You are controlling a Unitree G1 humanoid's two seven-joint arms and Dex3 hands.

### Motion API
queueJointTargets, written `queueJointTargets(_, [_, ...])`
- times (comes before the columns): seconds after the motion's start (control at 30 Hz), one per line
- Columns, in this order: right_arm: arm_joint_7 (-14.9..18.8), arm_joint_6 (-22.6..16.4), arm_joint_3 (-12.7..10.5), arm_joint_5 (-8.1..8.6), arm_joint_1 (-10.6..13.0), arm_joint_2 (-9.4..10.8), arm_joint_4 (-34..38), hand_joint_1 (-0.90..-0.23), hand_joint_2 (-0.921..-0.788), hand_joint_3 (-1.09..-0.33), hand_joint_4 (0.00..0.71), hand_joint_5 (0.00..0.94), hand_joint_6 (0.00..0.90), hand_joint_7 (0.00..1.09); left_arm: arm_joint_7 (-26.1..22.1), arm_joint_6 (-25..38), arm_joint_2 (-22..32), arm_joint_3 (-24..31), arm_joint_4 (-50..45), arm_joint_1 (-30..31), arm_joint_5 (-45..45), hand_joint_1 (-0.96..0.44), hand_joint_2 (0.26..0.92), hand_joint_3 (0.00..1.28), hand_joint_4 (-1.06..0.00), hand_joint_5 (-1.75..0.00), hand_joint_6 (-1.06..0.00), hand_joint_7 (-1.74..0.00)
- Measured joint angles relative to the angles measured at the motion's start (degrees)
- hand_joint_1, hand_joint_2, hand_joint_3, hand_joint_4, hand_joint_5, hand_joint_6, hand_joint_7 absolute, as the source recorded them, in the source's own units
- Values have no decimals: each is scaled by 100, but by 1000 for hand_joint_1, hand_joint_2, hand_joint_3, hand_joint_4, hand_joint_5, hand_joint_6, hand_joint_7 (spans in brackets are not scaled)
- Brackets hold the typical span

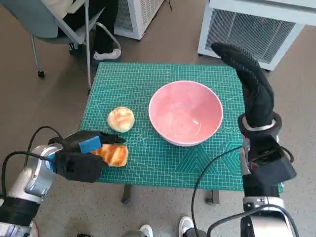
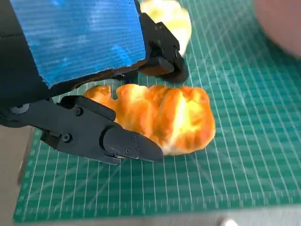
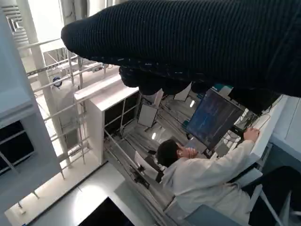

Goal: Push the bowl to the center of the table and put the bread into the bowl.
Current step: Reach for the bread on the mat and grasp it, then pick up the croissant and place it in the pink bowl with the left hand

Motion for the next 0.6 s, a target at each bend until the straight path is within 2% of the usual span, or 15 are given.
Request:
queueJointTargets(0.13, [0, 0, -2, 1, 5, -1, 0, -609, -921, -792, 246, 3, 27, 516, -66, -206, 5, 41, 11, -6, -135, -3, 919, 148, -635, -1292, -506, -1193])
queueJointTargets(0.33, [0, 1, -5, 5, 21, -2, 0, -606, -921, -792, 245, 2, 26, 518, -303, -272, 8, 164, -135, -2, -397, 0, 920, 130, -645, -1256, -534, -1220])
queueJointTargets(0.6, [0, 2, -11, 15, 20, -3, 27, -603, -921, -791, 243, 1, 25, 520, -440, 54, 5, 722, -837, -294, -1005, 1, 920, 130, -629, -1257, -545, -1227])
